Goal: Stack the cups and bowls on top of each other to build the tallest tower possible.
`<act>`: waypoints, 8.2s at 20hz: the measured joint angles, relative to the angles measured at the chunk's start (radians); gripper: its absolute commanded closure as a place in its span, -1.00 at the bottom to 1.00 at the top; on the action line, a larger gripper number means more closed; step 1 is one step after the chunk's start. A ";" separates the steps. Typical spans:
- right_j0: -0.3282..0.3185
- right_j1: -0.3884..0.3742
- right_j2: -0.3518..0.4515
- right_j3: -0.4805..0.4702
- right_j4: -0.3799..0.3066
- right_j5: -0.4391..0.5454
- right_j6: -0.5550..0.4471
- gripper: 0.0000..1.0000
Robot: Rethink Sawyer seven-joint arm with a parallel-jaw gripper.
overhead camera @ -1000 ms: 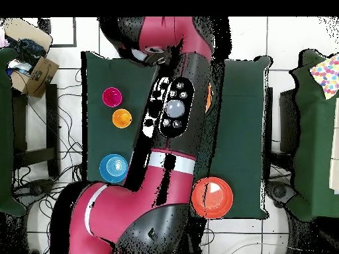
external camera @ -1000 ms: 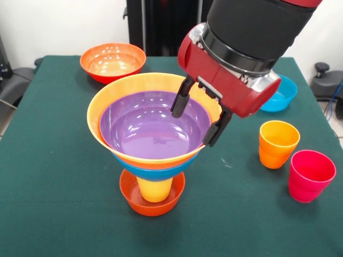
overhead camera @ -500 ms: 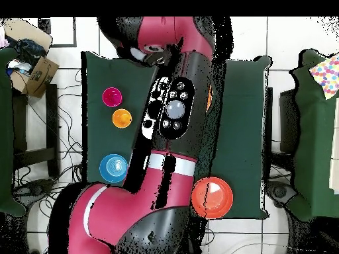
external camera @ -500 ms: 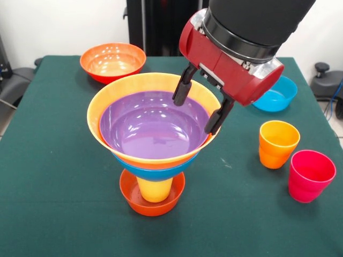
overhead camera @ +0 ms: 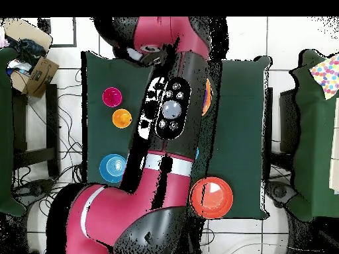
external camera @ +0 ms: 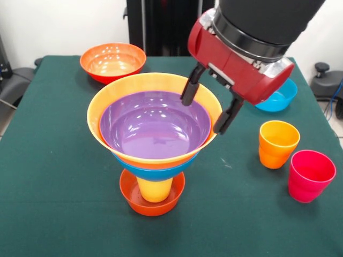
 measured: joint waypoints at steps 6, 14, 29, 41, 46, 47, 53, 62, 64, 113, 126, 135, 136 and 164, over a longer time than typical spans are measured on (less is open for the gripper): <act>0.012 0.001 0.000 -0.001 0.022 0.006 0.000 -1.00; 0.029 0.020 -0.012 -0.031 0.070 0.025 0.000 -1.00; 0.042 0.061 -0.022 -0.031 0.139 0.025 0.033 -1.00; 0.069 0.059 -0.029 0.018 0.143 0.018 0.223 -1.00; 0.083 0.050 -0.029 0.046 0.143 0.017 0.234 -1.00; 0.086 0.048 -0.029 0.052 0.143 0.016 0.234 -1.00; 0.108 0.014 -0.013 0.143 0.143 -0.028 0.234 -1.00; 0.141 -0.082 0.035 0.380 0.140 -0.219 0.234 -1.00; 0.145 -0.096 0.041 0.416 0.139 -0.247 0.234 -1.00; 0.146 -0.152 0.185 0.554 0.057 -0.422 0.234 -1.00; 0.146 -0.187 0.200 0.625 0.001 -0.422 0.234 -1.00; 0.142 -0.217 0.233 0.690 -0.005 -0.422 0.234 -1.00; 0.141 -0.221 0.238 0.698 -0.006 -0.423 0.234 -1.00; 0.131 -0.225 0.306 0.750 -0.008 -0.510 0.234 -1.00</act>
